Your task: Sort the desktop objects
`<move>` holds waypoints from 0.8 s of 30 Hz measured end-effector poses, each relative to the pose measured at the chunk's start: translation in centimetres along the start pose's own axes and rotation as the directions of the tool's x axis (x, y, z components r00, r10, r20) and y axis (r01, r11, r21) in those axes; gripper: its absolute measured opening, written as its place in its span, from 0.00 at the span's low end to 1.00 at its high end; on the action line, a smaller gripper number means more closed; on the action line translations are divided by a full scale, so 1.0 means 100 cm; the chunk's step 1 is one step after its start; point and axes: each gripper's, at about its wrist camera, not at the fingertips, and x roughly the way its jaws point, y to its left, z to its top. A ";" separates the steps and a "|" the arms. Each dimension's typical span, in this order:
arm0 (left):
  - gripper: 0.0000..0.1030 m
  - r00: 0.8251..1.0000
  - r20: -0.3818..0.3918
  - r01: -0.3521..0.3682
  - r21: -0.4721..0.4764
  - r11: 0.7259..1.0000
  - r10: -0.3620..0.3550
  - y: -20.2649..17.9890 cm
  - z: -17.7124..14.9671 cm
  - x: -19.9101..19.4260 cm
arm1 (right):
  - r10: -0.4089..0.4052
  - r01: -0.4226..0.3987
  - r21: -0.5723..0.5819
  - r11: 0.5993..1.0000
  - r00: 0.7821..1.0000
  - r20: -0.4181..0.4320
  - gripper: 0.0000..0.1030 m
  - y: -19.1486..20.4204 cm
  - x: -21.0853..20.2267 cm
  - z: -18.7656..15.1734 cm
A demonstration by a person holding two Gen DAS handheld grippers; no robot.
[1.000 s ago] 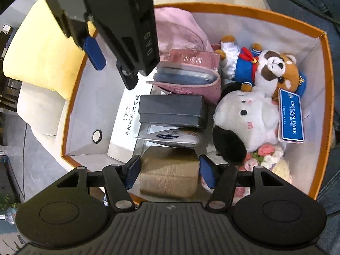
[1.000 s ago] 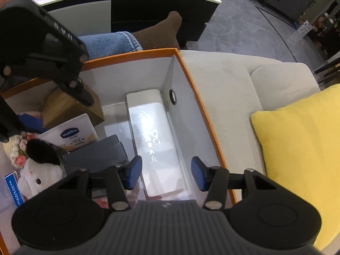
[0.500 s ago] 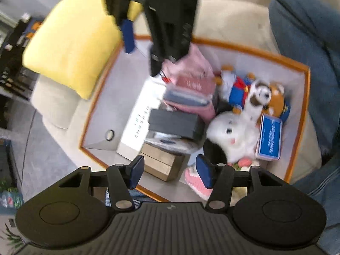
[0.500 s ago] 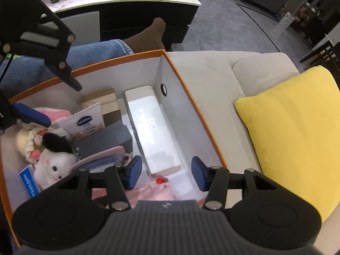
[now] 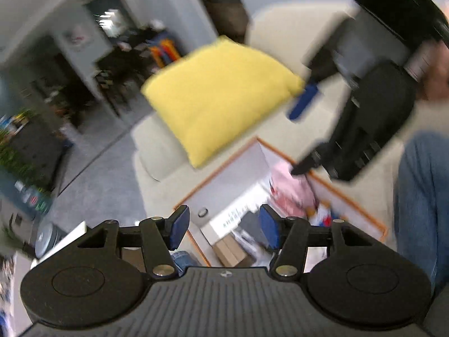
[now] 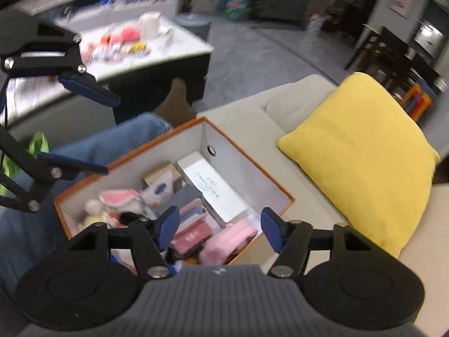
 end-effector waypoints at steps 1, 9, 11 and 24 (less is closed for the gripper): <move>0.65 1.000 0.017 -0.025 -0.050 0.998 0.026 0.000 -0.001 -0.008 | -0.011 0.010 0.025 1.000 1.000 0.018 0.70 0.003 -0.006 -0.005; 0.79 0.978 0.030 -0.182 -0.361 0.915 0.206 -0.029 -0.030 -0.031 | -0.115 0.071 0.249 0.966 0.980 0.165 0.85 0.034 -0.032 -0.063; 0.79 0.977 0.007 -0.191 -0.428 0.883 0.214 -0.036 -0.038 -0.030 | -0.164 0.107 0.295 0.949 0.971 0.175 0.86 0.044 -0.028 -0.080; 0.79 0.974 -0.140 -0.228 -0.555 0.800 0.181 -0.062 -0.074 -0.010 | -0.226 0.146 0.426 0.893 0.964 0.143 0.88 0.075 -0.002 -0.135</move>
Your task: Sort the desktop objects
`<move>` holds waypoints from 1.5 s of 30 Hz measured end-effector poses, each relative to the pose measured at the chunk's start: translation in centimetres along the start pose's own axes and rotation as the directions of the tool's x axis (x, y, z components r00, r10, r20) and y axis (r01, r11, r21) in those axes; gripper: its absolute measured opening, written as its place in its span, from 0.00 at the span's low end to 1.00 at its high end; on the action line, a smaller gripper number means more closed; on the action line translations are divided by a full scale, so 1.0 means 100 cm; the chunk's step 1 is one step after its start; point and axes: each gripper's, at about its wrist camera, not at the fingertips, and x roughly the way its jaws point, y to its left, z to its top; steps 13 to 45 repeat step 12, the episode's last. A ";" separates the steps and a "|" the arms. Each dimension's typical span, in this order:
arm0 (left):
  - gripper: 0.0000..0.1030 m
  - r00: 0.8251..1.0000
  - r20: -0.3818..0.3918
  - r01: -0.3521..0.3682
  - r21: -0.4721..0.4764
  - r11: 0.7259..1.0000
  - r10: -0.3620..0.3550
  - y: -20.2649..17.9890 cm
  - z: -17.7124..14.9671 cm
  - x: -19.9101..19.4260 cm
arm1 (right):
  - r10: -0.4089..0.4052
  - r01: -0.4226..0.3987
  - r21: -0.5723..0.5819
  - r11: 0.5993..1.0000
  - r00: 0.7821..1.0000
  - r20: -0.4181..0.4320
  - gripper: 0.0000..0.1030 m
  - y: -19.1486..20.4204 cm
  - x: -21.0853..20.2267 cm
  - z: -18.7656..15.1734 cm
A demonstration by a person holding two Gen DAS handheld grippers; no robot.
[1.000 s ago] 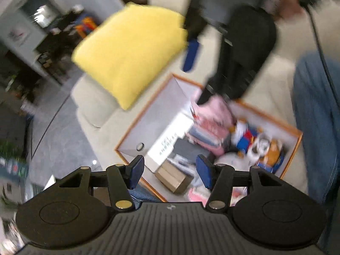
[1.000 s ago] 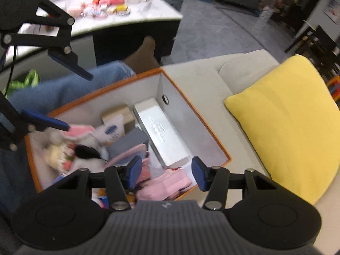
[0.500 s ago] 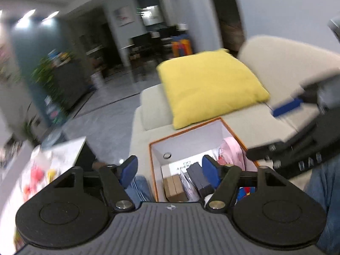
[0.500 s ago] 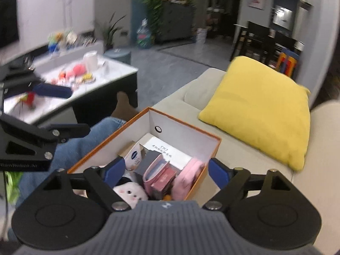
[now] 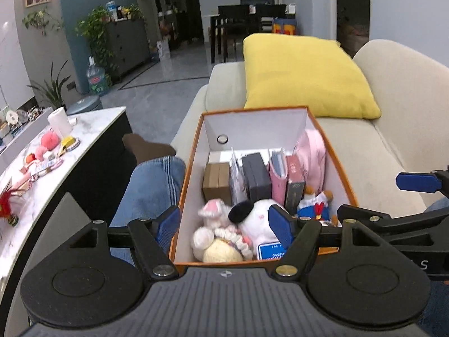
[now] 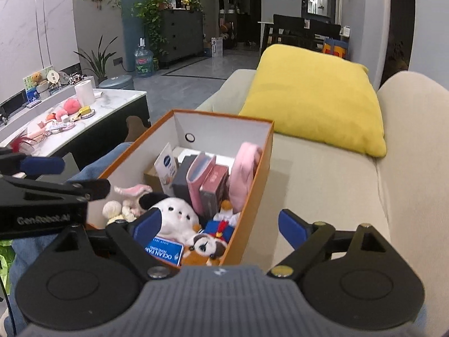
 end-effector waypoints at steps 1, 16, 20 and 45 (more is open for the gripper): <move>0.79 1.000 -0.007 -0.002 -0.002 1.000 0.002 0.001 -0.001 0.001 | -0.002 0.002 0.003 1.000 1.000 -0.002 0.88 0.000 0.001 -0.002; 0.79 0.999 -0.050 0.007 -0.025 1.000 -0.008 0.004 -0.001 0.014 | -0.005 0.006 0.020 1.000 1.000 -0.019 0.88 -0.001 0.012 -0.005; 0.79 0.999 -0.050 0.007 -0.025 1.000 -0.008 0.004 -0.001 0.014 | -0.005 0.006 0.020 1.000 1.000 -0.019 0.88 -0.001 0.012 -0.005; 0.79 0.999 -0.050 0.007 -0.025 1.000 -0.008 0.004 -0.001 0.014 | -0.005 0.006 0.020 1.000 1.000 -0.019 0.88 -0.001 0.012 -0.005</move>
